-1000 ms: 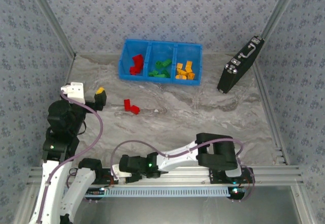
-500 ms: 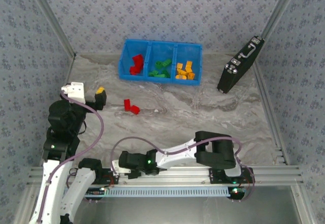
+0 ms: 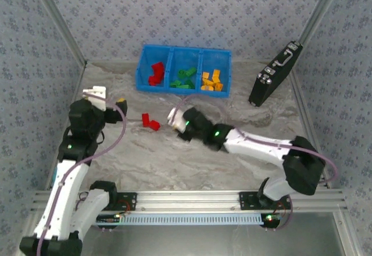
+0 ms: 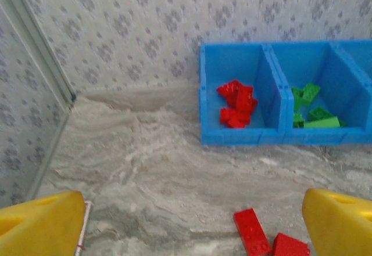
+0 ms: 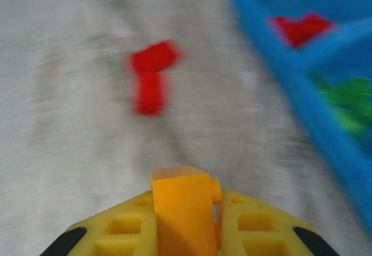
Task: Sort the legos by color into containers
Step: Place the lego in the container.
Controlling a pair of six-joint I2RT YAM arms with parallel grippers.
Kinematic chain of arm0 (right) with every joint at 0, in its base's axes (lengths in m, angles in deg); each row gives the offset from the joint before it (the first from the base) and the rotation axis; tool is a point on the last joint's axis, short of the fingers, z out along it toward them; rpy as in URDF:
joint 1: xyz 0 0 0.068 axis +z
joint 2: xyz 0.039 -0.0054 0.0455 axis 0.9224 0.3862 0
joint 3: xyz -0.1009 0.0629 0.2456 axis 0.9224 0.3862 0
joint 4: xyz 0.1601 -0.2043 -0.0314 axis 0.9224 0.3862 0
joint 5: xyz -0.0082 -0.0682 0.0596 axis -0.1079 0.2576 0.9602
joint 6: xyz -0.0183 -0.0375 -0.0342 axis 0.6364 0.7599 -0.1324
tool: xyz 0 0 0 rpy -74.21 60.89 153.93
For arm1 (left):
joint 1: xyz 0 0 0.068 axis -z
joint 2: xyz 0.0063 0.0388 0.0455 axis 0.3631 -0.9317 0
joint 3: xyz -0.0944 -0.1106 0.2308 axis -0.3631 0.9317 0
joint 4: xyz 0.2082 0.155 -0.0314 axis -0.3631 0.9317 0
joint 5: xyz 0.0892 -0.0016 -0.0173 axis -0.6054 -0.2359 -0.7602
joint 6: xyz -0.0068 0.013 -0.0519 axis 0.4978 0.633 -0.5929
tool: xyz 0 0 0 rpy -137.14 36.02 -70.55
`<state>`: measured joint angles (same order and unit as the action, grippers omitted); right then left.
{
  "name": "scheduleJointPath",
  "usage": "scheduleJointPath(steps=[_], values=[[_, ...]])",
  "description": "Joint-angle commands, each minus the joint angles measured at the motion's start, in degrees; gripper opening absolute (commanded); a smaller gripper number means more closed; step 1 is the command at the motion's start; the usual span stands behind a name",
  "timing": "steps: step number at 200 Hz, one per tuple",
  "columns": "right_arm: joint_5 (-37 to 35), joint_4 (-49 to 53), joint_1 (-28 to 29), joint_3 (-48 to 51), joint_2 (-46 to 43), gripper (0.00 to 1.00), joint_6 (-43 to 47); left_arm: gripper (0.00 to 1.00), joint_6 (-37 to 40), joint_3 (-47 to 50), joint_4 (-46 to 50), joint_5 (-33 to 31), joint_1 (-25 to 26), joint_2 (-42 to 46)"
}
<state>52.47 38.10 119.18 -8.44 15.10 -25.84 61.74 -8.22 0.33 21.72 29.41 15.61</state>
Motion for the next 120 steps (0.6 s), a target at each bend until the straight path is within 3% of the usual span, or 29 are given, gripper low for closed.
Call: scheduleJointPath(steps=[1, 40, 88, 120], values=[[0.1, -4.6, -10.1, -0.8, 0.5, 0.16, 4.4, 0.96, -4.1, -1.6, 3.3, 2.5, 0.0, -6.4], [3.0, -9.1, -24.0, -14.6, 15.0, 0.16, 4.1, 0.93, -15.7, -6.7, 8.7, 3.2, 2.7, -20.1], [3.0, -4.8, -30.4, -35.2, 34.2, 0.16, 1.8, 0.91, -29.9, -9.9, 5.0, 6.0, 8.3, -31.9], [3.2, -1.6, -32.2, -43.9, 42.3, 0.17, 0.5, 0.90, -38.0, -10.3, 2.4, 9.1, 11.3, -37.4]])
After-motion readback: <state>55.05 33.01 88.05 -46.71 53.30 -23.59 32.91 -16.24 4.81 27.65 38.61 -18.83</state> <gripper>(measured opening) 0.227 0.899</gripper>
